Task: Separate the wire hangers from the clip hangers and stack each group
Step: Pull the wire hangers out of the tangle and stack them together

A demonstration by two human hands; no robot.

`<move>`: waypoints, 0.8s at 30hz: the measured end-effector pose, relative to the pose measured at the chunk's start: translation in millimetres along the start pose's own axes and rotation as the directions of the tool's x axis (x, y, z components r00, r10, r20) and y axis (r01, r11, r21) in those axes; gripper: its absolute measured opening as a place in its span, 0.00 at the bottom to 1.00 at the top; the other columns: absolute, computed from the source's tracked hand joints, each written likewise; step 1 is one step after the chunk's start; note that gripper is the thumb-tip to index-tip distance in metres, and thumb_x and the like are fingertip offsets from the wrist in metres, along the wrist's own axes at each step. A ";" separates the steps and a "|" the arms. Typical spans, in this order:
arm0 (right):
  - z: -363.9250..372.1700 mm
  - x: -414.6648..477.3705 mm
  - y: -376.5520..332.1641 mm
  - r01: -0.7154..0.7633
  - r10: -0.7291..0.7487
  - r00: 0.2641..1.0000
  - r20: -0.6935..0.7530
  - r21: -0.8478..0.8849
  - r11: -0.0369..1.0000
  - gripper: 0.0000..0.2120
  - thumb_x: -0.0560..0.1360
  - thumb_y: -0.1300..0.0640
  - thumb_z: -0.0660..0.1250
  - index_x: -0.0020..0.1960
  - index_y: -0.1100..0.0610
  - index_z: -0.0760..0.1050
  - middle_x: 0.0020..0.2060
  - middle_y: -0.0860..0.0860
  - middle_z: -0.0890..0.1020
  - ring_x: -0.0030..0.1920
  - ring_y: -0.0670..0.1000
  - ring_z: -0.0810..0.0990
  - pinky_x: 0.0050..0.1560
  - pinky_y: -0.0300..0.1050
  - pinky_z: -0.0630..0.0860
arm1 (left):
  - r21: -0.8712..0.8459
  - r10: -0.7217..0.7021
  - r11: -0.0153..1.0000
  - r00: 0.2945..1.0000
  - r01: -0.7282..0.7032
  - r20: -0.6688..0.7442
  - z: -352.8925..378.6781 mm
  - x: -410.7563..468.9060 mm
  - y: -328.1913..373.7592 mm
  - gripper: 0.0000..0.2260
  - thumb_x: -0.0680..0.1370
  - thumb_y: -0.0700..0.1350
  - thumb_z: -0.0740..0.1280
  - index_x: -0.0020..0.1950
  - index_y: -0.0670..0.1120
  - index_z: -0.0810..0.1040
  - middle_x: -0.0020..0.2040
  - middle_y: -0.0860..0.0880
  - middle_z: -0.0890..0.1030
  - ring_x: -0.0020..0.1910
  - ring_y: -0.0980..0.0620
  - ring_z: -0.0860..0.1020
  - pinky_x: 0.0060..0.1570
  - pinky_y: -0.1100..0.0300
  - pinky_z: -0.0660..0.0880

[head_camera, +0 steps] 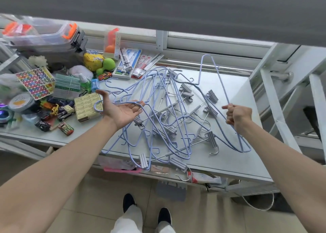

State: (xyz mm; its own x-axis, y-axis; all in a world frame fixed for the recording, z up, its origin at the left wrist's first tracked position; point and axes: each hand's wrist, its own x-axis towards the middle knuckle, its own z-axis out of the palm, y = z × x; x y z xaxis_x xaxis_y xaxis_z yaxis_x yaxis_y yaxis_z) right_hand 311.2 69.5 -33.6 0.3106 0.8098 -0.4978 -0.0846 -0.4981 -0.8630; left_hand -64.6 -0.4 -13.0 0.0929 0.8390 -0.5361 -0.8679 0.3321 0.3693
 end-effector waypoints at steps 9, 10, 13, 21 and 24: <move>80.3 -36.9 2.4 0.034 -0.013 0.986 0.168 -0.125 0.992 0.12 0.81 0.61 0.60 0.45 0.65 0.79 0.25 0.50 0.67 0.18 0.45 0.61 0.18 0.36 0.58 | 0.032 0.114 0.993 0.989 -0.112 -0.092 2.3 1.9 4.7 0.37 0.81 0.63 0.43 0.68 0.33 0.69 0.72 0.37 0.69 0.73 0.40 0.65 0.73 0.47 0.59; 87.7 -40.1 4.9 0.040 -0.015 0.986 0.167 -0.148 0.988 0.12 0.80 0.61 0.60 0.46 0.65 0.80 0.26 0.51 0.68 0.19 0.45 0.63 0.17 0.36 0.60 | 0.044 0.134 0.991 0.986 -0.130 -0.096 2.9 2.0 4.6 0.34 0.82 0.61 0.43 0.64 0.34 0.73 0.69 0.37 0.72 0.71 0.41 0.68 0.72 0.48 0.61; 106.0 -49.7 14.0 0.051 -0.023 0.991 0.130 -0.216 0.975 0.12 0.79 0.58 0.63 0.41 0.61 0.81 0.29 0.52 0.73 0.26 0.48 0.67 0.18 0.37 0.64 | 0.042 0.183 0.983 0.976 -0.180 -0.118 2.5 0.8 6.5 0.29 0.83 0.56 0.44 0.53 0.37 0.78 0.51 0.40 0.83 0.56 0.44 0.79 0.66 0.52 0.69; 132.1 -67.3 33.5 0.147 -0.138 0.989 0.051 -0.330 0.932 0.12 0.78 0.59 0.65 0.41 0.64 0.83 0.31 0.54 0.78 0.26 0.49 0.70 0.22 0.39 0.68 | -0.016 0.241 0.969 0.957 -0.247 -0.161 -1.0 -7.4 9.1 0.22 0.83 0.45 0.51 0.41 0.41 0.81 0.35 0.45 0.85 0.35 0.48 0.85 0.39 0.58 0.81; 133.8 -72.5 36.0 0.313 -0.307 0.947 0.096 -0.482 0.818 0.15 0.78 0.61 0.61 0.39 0.69 0.78 0.35 0.59 0.79 0.33 0.53 0.73 0.35 0.47 0.70 | -0.087 0.262 0.956 0.947 -0.281 -0.184 0.8 -8.5 8.6 0.19 0.83 0.44 0.51 0.39 0.43 0.77 0.28 0.47 0.82 0.36 0.48 0.82 0.46 0.55 0.76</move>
State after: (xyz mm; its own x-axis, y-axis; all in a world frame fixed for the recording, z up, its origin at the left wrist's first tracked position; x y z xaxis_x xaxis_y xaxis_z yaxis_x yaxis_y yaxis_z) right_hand 159.0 34.3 -40.1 0.2295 0.9492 -0.2151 0.4849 -0.3031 -0.8204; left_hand -72.5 -4.3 -4.7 -0.2291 0.8026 -0.5507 -0.8979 0.0442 0.4380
